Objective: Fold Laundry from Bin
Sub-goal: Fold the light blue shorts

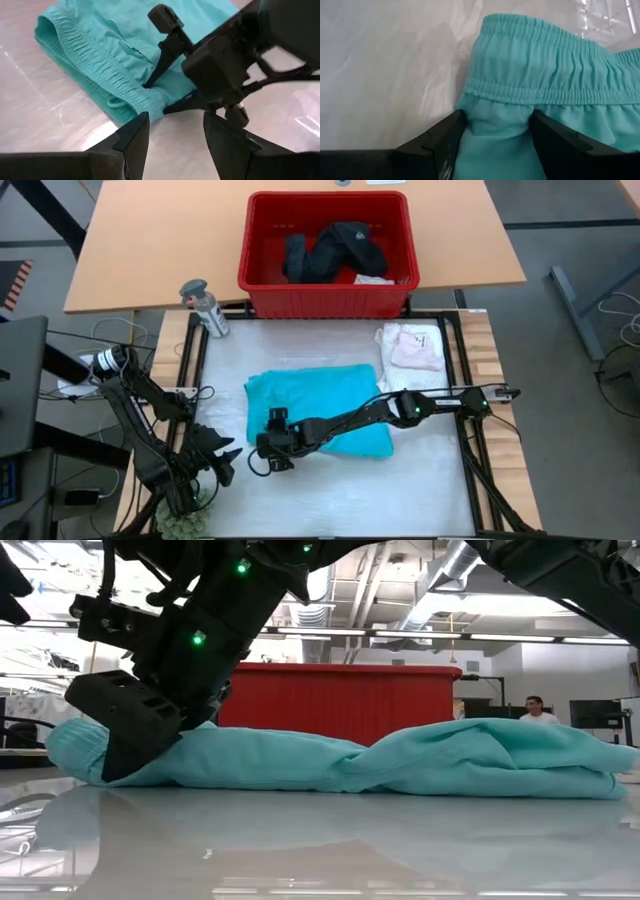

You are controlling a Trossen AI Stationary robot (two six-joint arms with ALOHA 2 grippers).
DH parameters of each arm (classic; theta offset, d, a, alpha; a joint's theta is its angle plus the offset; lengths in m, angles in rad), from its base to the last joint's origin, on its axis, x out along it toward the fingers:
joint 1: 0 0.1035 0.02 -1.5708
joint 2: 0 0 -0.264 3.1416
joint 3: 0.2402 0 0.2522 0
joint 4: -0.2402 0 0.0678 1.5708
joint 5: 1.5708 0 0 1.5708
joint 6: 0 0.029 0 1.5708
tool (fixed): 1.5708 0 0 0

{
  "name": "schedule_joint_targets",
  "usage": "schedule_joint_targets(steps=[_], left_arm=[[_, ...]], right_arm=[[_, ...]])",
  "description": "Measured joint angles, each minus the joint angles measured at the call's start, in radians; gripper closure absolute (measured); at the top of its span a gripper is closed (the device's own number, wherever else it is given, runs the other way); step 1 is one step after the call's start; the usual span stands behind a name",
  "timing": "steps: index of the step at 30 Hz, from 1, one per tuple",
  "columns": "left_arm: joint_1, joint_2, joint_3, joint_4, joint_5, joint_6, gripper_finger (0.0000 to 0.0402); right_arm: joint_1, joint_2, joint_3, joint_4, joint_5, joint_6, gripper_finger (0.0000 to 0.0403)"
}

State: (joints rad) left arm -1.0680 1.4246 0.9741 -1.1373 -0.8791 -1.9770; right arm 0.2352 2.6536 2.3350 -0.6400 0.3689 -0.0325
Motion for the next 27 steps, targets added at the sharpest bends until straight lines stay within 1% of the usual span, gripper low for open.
schedule_joint_targets(steps=[2, 5, 7, 9, 13, 15, 18, 20, 23, 27], left_arm=[[0.006, 0.000, 0.000, 0.003, -0.001, -0.002, 0.0226], [0.015, 0.000, 0.000, 0.010, -0.005, -0.026, 0.0226], [0.015, 0.000, 0.000, 0.015, -0.009, -0.036, 0.0226], [0.015, 0.000, 0.000, 0.020, -0.010, -0.043, 0.0226], [0.015, 0.000, 0.000, 0.025, -0.019, -0.044, 0.0226], [0.016, 0.000, 0.000, 0.025, -0.025, -0.044, 0.0226], [0.016, 0.000, 0.000, 0.025, -0.027, -0.044, 0.0226], [0.016, 0.000, 0.000, 0.026, -0.026, -0.044, 0.0226], [0.016, 0.000, 0.000, 0.026, -0.026, -0.044, 0.0226], [0.016, 0.000, 0.000, 0.028, -0.029, -0.046, 0.0226]], right_arm=[[0.001, 0.010, 0.002, -0.024, 0.005, 0.021, 0.0147], [0.010, 0.047, 0.005, -0.075, -0.007, 0.115, 0.0154], [0.015, 0.060, 0.006, -0.115, -0.006, 0.153, 0.0167], [0.021, 0.065, 0.006, -0.120, -0.002, 0.177, 0.0189], [0.020, 0.065, 0.005, -0.132, -0.006, 0.241, 0.0253], [0.019, 0.065, 0.005, -0.145, -0.014, 0.285, 0.0297], [0.014, 0.064, 0.005, -0.154, -0.061, 0.343, 0.0367], [0.012, 0.052, 0.004, -0.154, -0.087, 0.373, 0.0369], [0.023, 0.018, -0.003, -0.140, -0.090, 0.401, 0.0369], [0.032, -0.035, -0.007, -0.148, -0.110, 0.501, 0.0369]])
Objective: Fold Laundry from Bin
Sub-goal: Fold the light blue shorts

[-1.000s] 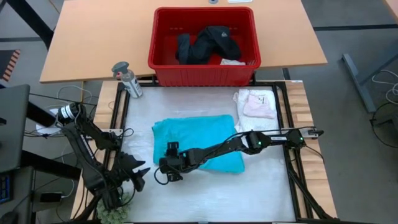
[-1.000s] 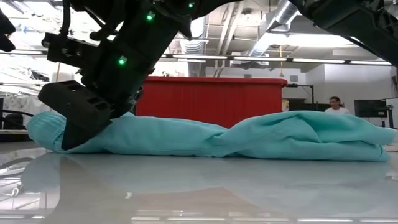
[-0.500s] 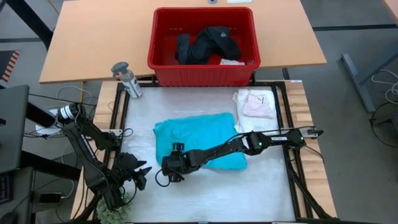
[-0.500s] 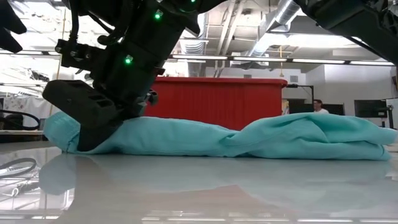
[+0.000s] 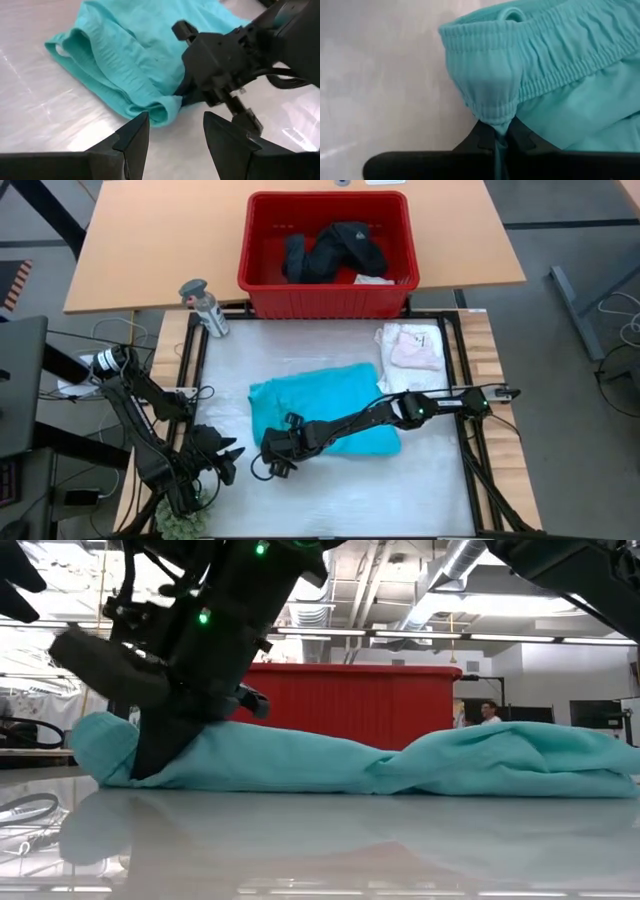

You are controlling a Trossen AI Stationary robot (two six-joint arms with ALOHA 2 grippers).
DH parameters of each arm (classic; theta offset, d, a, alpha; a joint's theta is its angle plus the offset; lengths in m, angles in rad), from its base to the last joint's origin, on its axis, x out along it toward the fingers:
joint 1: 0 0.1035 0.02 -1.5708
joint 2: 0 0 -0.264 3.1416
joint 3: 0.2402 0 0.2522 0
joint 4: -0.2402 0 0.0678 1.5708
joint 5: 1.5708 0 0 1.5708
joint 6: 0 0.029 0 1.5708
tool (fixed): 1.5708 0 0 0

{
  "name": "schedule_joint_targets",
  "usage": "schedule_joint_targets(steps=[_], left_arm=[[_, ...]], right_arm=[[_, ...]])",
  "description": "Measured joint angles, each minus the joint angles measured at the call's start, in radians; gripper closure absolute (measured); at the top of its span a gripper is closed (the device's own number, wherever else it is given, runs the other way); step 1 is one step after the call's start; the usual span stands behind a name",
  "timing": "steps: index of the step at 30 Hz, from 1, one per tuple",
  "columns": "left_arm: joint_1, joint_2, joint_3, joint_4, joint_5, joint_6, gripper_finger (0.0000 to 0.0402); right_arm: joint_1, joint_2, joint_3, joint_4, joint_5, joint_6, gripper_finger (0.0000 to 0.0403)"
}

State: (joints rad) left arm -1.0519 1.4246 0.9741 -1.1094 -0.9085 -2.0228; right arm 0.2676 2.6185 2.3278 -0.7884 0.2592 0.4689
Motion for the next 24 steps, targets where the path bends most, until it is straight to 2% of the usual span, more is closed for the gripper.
schedule_joint_targets(steps=[5, 15, 19, 24], left_arm=[[0.000, 0.000, 0.000, 0.001, -0.046, -0.003, 0.0226], [0.000, 0.000, 0.000, -0.003, -0.067, -0.005, 0.0226], [0.000, 0.000, 0.000, -0.003, -0.083, -0.006, 0.0226], [0.011, -0.001, 0.000, -0.003, -0.082, -0.012, 0.0226]], right_arm=[[0.009, -0.007, -0.001, 0.000, -0.019, 0.151, 0.0369], [0.084, -0.009, 0.000, 0.072, -0.021, 0.296, 0.0369], [0.090, -0.033, -0.001, 0.064, 0.010, 0.312, 0.0369], [0.114, -0.070, -0.001, 0.104, 0.108, 0.328, 0.0369]])
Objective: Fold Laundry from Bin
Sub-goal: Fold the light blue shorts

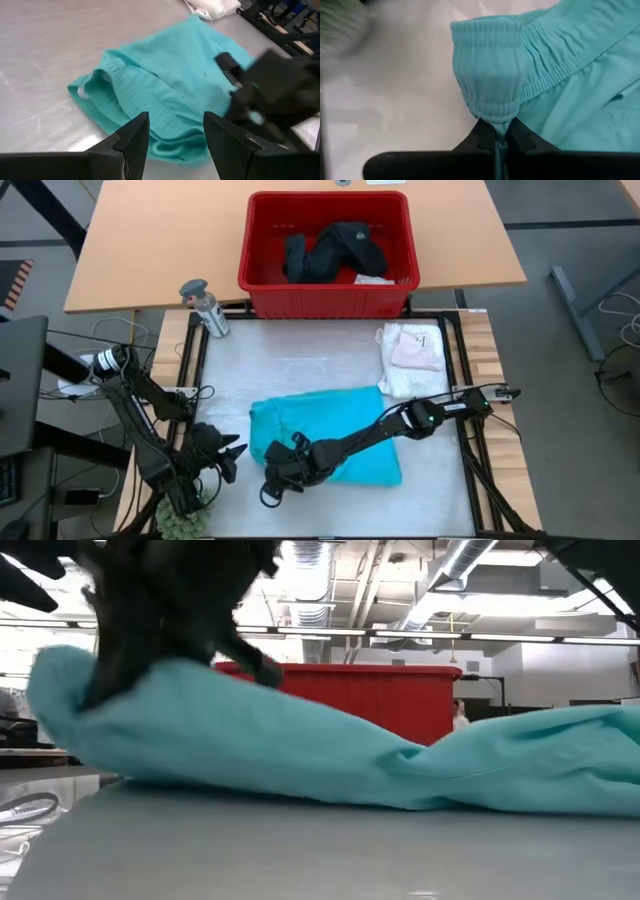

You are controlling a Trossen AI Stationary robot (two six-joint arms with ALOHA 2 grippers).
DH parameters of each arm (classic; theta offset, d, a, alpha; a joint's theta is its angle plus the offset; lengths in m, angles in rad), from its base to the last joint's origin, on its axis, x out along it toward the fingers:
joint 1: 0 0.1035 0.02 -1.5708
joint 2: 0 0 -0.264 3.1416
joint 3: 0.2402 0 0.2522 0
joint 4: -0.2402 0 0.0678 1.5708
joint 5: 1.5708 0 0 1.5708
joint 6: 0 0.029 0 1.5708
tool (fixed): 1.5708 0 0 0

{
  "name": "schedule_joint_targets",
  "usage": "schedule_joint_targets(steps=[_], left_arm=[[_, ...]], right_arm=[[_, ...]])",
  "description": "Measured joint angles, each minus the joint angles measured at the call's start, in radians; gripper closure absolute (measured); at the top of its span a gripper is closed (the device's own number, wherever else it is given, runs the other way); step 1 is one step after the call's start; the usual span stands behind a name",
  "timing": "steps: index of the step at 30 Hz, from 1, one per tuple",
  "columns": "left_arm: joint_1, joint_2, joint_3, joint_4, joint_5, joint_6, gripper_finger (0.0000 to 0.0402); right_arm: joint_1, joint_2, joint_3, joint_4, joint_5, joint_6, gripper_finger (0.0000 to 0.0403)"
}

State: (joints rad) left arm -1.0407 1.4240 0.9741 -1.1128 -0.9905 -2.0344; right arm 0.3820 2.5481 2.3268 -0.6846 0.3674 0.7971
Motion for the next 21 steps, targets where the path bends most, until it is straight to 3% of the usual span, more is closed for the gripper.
schedule_joint_targets(steps=[7, 17, 21], left_arm=[[0.004, -0.067, 0.000, -0.029, -0.044, 0.045, 0.0226], [0.004, -0.258, 0.000, -0.030, -0.111, 0.465, 0.0226], [0.004, -0.319, 0.000, -0.018, -0.156, 0.551, 0.0226]], right_arm=[[0.039, -0.004, -0.002, 0.048, 0.074, 0.172, 0.0369], [0.133, -0.006, -0.013, -0.027, 0.505, 0.661, 0.0369], [0.183, -0.005, -0.013, -0.066, 0.661, 0.793, 0.0369]])
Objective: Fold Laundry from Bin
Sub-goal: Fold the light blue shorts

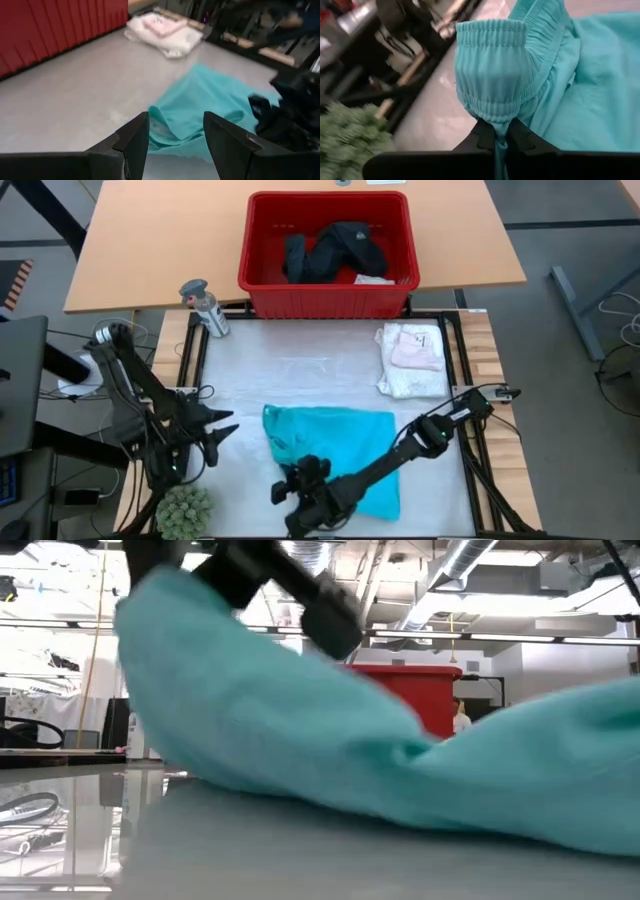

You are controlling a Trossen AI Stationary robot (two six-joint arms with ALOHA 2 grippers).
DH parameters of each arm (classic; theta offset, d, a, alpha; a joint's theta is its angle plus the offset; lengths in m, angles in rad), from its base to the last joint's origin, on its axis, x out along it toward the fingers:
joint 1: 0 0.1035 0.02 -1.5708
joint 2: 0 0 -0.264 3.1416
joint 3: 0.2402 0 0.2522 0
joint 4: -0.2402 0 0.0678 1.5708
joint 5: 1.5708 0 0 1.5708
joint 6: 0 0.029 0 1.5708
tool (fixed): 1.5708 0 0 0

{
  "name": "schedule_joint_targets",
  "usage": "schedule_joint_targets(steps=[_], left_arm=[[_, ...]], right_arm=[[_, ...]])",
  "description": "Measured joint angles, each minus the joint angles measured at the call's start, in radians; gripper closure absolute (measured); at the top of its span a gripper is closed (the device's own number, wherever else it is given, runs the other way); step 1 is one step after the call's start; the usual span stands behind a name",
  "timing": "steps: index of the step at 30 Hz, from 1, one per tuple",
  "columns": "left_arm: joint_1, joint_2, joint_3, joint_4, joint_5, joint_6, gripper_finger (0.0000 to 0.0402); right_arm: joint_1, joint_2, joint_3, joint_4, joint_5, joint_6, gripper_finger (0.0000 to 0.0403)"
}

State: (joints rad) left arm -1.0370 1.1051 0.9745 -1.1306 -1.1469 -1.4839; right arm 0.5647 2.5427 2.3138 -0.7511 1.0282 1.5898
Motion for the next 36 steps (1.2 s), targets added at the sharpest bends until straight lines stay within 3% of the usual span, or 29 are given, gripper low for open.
schedule_joint_targets(steps=[5, 10, 17, 21, 25, 29, 36], left_arm=[[0.007, -0.033, 0.000, 0.005, -0.081, -0.004, 0.0226], [0.048, -0.032, 0.000, 0.054, -0.070, 0.079, 0.0226], [0.108, -0.024, 0.000, 0.275, -0.028, 0.372, 0.0226], [0.134, -0.023, 0.000, 0.391, 0.030, 0.564, 0.0226], [0.149, -0.023, 0.000, 0.479, 0.079, 0.654, 0.0226], [0.167, -0.010, 0.000, 0.584, 0.120, 0.757, 0.0226], [0.206, 0.112, 0.000, 0.788, 0.346, 0.960, 0.0226]], right_arm=[[0.064, 0.000, 0.000, -0.009, 0.145, 0.101, 0.0369], [0.108, -0.006, 0.000, -0.011, 0.243, 0.091, 0.0369], [0.159, -0.011, 0.015, 0.002, 0.383, 0.075, 0.0369], [0.199, -0.011, 0.015, 0.003, 0.525, 0.076, 0.0369], [0.224, -0.012, 0.016, 0.037, 0.546, 0.050, 0.0369], [0.236, -0.012, 0.016, 0.110, 0.546, -0.099, 0.0369], [0.266, -0.012, 0.016, 0.159, 0.546, -0.209, 0.0369]])
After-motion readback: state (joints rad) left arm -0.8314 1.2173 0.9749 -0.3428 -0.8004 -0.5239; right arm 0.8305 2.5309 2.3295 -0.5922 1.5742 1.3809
